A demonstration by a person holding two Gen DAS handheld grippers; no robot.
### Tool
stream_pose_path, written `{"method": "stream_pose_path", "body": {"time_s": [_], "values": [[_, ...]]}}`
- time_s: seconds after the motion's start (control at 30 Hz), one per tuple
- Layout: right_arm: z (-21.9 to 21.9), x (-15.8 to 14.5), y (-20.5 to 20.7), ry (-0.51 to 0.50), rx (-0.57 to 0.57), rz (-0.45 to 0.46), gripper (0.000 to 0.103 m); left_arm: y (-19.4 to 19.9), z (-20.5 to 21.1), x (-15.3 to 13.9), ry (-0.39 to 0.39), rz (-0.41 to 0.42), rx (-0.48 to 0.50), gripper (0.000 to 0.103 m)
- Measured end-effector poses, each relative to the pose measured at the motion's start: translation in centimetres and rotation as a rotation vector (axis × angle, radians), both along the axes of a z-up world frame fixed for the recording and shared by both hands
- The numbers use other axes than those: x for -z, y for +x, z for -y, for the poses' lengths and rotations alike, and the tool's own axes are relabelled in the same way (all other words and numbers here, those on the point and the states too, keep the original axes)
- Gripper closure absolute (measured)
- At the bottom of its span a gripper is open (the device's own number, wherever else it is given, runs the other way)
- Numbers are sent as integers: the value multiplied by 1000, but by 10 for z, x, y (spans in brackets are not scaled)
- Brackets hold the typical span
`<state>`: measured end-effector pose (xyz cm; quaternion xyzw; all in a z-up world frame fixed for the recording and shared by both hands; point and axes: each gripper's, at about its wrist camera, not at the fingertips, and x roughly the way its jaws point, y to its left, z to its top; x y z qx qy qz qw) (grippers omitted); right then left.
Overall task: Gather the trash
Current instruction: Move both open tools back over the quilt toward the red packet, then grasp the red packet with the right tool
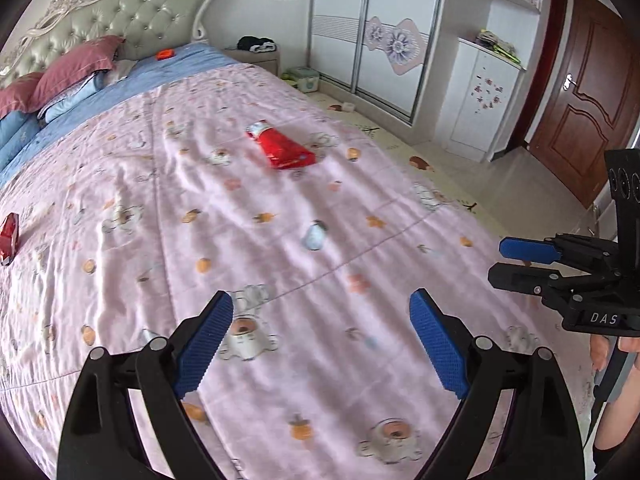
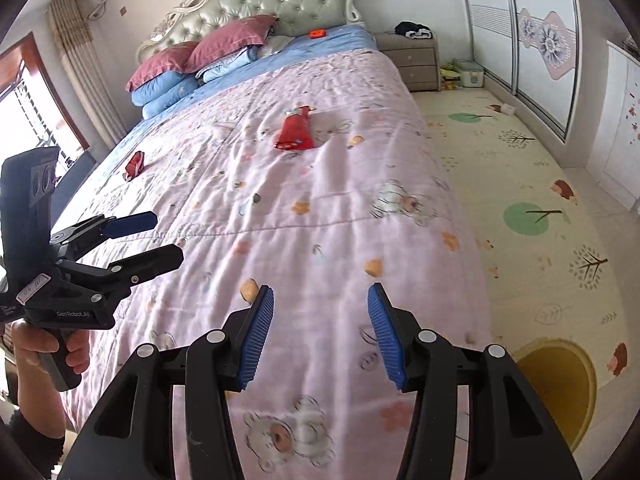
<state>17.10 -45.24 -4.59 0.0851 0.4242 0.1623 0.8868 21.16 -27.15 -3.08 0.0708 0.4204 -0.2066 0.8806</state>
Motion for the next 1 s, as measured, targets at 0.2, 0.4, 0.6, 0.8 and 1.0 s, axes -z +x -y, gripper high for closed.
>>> {"method": "stream_pose_path", "body": {"time_s": [0.2, 0.4, 0.6, 0.8, 1.0], "values": [[-38, -4, 46, -22, -20, 12, 54, 27, -49, 7, -14, -4, -81, 12], [-72, -3, 92, -62, -47, 3, 54, 66, -67, 10, -1, 4, -107, 12], [-91, 0, 140, -115, -51, -9, 54, 114, -71, 17, 3, -8, -122, 12], [-99, 11, 190, -171, -39, -17, 54, 150, -74, 25, 5, -19, -132, 12], [-102, 14, 227, -216, 11, -11, 54, 172, -79, 31, 5, -19, -144, 12]]}}
